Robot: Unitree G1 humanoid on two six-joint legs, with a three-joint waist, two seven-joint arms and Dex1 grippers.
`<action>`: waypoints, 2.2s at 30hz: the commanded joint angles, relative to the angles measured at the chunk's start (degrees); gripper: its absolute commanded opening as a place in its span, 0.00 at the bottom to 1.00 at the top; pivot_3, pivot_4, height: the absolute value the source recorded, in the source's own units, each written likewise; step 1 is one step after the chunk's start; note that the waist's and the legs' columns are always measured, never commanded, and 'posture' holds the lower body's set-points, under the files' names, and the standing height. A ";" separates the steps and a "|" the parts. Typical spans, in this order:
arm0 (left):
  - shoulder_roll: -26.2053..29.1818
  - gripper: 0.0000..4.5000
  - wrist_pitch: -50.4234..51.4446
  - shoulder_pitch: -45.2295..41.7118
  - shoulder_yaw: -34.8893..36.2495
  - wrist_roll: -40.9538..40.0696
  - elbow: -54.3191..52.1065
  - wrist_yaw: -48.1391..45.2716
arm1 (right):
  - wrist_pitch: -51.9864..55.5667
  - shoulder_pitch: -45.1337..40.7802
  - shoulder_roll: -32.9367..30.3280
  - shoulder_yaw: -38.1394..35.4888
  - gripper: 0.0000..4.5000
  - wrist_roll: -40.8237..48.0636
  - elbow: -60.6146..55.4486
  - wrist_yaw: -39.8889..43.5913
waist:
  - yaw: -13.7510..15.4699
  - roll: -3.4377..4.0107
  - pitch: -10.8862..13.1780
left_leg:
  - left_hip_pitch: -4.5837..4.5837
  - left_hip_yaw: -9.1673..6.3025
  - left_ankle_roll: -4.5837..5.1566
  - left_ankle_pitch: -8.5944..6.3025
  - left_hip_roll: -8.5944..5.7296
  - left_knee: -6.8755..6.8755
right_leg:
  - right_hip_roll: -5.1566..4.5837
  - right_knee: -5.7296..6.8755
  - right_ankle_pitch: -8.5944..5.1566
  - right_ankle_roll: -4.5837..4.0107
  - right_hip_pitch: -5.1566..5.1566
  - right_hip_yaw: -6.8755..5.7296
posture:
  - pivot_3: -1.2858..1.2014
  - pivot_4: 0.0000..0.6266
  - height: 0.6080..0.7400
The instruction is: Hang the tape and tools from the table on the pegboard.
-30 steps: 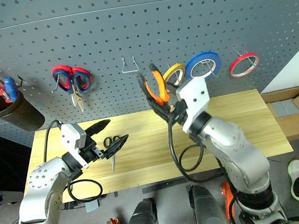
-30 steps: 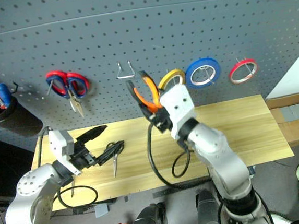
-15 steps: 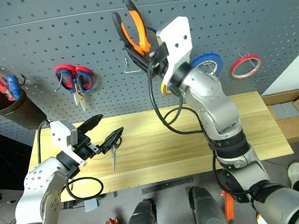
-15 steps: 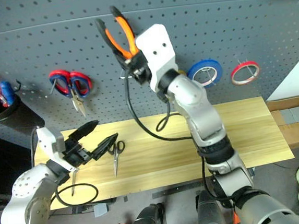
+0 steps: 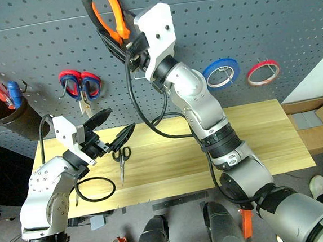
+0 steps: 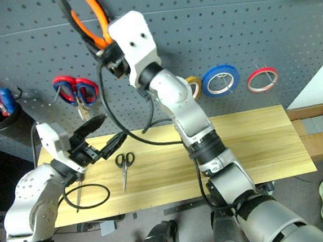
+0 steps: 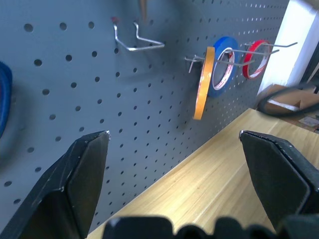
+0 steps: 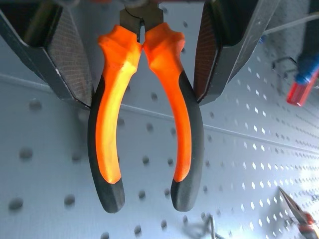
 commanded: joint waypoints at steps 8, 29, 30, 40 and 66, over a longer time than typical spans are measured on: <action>-0.60 1.00 -1.18 -2.42 -0.65 0.89 0.26 -0.11 | -19.08 -1.75 -0.54 -1.20 0.56 -4.75 11.30 -2.56 | -0.12 0.00 0.00 | -0.01 0.03 -0.02 0.01 -0.01 0.00 | 0.02 0.09 0.00 0.00 -0.06 0.01 | 0.53 0.35 1.00; -1.44 1.00 -4.20 -3.90 -1.77 5.63 4.59 0.48 | -17.13 4.27 -0.71 -0.78 0.79 -6.55 10.83 -2.32 | -0.11 0.00 -0.02 | 0.00 0.02 -0.13 0.07 0.00 0.02 | 0.05 0.21 0.03 -0.06 -0.12 0.02 | 0.52 0.35 1.00; -1.49 1.00 -4.35 -4.08 -1.99 5.92 4.92 0.43 | -16.63 4.28 -0.92 -0.80 0.86 -6.86 10.72 -2.51 | -0.14 0.00 -0.02 | 0.00 0.03 -0.13 0.07 0.00 0.03 | 0.05 0.22 0.04 -0.06 -0.12 0.02 | 0.52 0.35 1.00; -1.60 1.00 0.27 -3.70 -3.68 8.59 6.16 4.04 | -5.15 9.15 -3.49 -3.02 1.00 -7.62 -8.73 -6.47 | 0.04 0.00 -0.03 | 0.01 -0.05 -0.29 0.20 0.01 0.08 | 0.31 0.30 0.17 -0.29 -0.13 0.00 | 0.51 0.36 1.00; -8.65 1.00 38.60 0.77 -8.91 21.44 6.75 29.24 | 56.96 42.08 -31.62 -2.45 1.00 28.96 -64.08 8.53 | 0.68 0.00 -0.02 | 0.16 0.39 -0.20 0.14 0.82 0.04 | 0.84 0.27 0.37 -0.60 -0.08 0.12 | 0.50 0.46 1.00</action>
